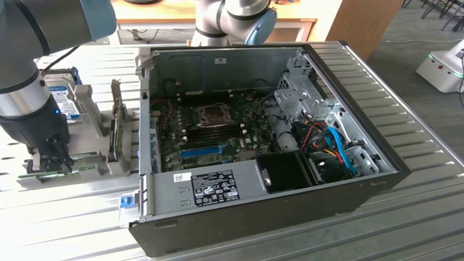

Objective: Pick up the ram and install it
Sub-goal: 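Pick up the ram and move it above insertion slot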

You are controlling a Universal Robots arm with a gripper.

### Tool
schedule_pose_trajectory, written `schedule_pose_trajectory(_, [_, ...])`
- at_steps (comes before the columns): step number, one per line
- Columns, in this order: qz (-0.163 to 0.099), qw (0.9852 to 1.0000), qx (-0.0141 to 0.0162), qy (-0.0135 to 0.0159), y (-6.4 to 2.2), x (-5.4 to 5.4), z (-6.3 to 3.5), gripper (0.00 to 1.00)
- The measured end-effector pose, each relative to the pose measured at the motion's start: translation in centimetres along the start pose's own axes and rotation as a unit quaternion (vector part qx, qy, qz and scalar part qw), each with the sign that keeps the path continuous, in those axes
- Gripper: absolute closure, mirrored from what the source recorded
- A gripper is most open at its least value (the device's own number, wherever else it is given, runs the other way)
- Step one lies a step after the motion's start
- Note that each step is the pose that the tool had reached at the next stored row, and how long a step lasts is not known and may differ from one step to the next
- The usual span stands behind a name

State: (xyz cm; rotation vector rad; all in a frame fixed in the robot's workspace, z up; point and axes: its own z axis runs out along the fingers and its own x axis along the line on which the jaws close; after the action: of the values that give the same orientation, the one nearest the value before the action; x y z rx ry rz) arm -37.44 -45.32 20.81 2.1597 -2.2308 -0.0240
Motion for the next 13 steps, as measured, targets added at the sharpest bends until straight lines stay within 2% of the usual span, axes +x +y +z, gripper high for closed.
schedule_pose_trajectory(13, [0.000,1.0000,0.0001,-0.0001,-0.02,-0.02,0.35,0.77])
